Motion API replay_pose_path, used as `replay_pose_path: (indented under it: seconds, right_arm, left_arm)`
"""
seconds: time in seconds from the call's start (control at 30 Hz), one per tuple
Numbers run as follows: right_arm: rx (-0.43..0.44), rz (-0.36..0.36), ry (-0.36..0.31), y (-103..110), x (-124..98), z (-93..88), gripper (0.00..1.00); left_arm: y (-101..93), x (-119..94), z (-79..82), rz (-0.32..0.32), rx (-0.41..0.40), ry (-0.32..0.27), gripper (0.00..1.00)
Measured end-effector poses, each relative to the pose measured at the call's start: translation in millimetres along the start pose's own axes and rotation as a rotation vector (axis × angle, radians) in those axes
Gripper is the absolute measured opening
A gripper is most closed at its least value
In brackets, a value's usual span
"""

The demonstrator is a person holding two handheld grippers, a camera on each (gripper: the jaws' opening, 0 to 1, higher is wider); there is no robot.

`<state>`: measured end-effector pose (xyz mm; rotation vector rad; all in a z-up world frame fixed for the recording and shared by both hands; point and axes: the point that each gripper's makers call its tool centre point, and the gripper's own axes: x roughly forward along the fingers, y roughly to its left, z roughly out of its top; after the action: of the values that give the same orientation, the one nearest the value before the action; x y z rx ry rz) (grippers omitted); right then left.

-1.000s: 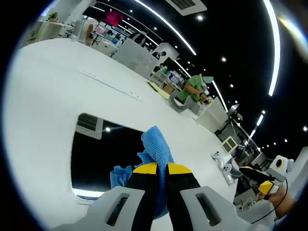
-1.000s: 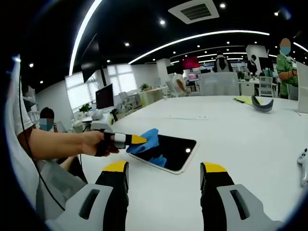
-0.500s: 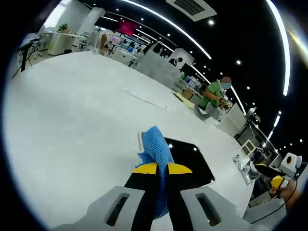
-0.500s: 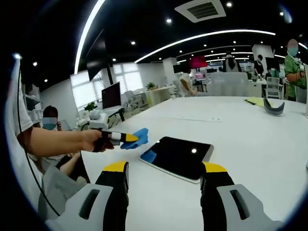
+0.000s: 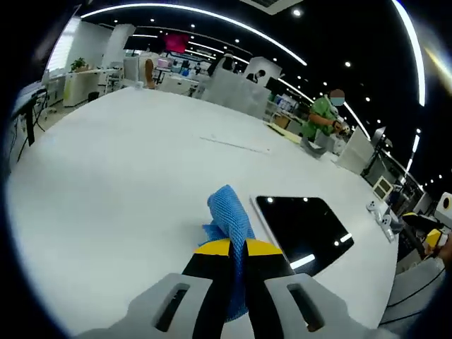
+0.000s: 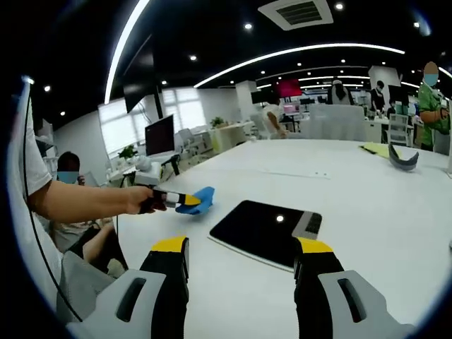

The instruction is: Wipe the mirror surface with the cleaning cloth until all visible marks leave the cleaned area.

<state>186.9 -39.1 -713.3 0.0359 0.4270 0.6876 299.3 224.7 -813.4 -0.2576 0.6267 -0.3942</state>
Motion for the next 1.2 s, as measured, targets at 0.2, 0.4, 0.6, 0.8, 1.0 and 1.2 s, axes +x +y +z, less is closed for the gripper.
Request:
replay_pose_path:
  seconds: [0.2, 0.4, 0.6, 0.8, 1.0, 1.2]
  right_arm:
    - [-0.007, -0.026, 0.010, 5, 1, 0.7, 0.58]
    - [-0.008, -0.041, 0.015, 7, 1, 0.6, 0.58]
    - [-0.013, -0.039, 0.013, 11, 5, 3.9, 0.58]
    - [-0.016, -0.028, 0.013, 12, 8, 4.8, 0.58]
    - [-0.015, -0.027, 0.014, 9, 6, 3.9, 0.58]
    - [-0.009, -0.029, 0.010, 5, 5, 3.2, 0.58]
  left_arm:
    - [13.1, 6, 2.7, 0.007, 0.156, 0.028, 0.03]
    - [22.7, 9, -1.1, 0.031, 0.213, 0.044, 0.07]
    - [23.7, 6, 0.2, 0.038, 0.210, 0.035, 0.28]
    - [22.1, 5, -0.6, 0.046, 0.265, 0.049, 0.29]
    - [24.6, 4, 0.6, 0.067, 0.232, 0.037, 0.27]
    - [27.3, 3, 3.0, 0.104, 0.263, 0.056, 0.24]
